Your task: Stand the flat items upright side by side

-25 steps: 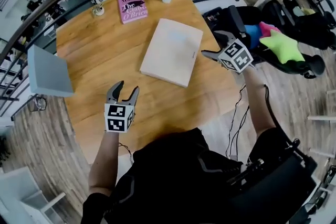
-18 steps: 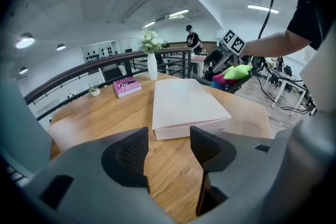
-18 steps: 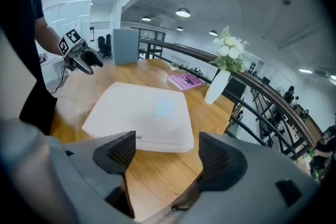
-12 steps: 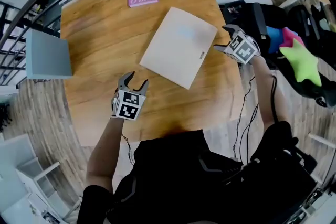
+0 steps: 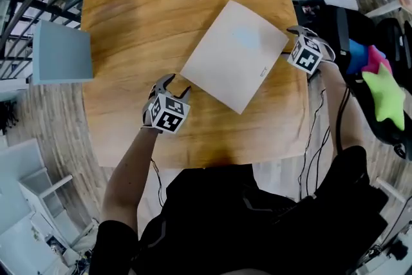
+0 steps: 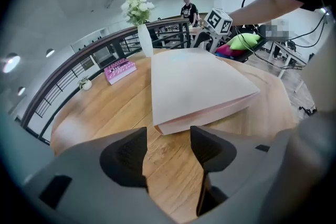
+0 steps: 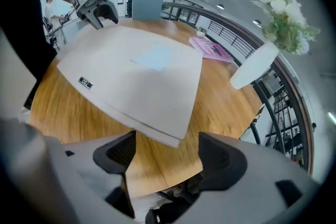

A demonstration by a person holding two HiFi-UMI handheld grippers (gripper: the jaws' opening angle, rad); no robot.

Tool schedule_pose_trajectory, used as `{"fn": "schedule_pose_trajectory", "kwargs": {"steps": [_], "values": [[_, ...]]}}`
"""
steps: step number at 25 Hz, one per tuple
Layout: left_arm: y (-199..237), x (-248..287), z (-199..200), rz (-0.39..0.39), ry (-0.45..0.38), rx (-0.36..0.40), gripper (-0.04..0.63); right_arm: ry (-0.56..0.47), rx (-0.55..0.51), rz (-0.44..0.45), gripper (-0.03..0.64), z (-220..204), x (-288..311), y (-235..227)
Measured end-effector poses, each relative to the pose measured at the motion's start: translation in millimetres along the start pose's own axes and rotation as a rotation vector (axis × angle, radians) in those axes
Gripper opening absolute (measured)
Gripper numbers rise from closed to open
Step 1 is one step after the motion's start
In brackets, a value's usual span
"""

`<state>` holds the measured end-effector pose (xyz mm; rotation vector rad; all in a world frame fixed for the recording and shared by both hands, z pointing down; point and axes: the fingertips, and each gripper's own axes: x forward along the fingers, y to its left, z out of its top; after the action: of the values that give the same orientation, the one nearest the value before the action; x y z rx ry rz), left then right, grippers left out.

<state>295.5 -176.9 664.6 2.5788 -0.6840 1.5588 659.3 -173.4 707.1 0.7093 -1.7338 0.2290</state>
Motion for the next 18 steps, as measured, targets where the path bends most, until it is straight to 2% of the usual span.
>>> {"fn": "schedule_pose_trajectory", "kwargs": {"steps": [8, 11, 14, 18], "values": [[-4, 17, 8, 0.008, 0.053, 0.155, 0.264, 0.016, -0.108, 0.108, 0.342, 1, 22, 12], [-6, 20, 7, -0.001, 0.061, 0.187, 0.265, 0.009, -0.136, 0.103, 0.342, 2, 23, 10], [-8, 24, 5, -0.004, 0.085, 0.185, 0.268, 0.002, -0.14, 0.097, 0.331, 2, 23, 12], [-7, 28, 2, -0.003, 0.11, 0.198, 0.272, 0.0, -0.165, 0.034, 0.33, 10, 6, 7]]}}
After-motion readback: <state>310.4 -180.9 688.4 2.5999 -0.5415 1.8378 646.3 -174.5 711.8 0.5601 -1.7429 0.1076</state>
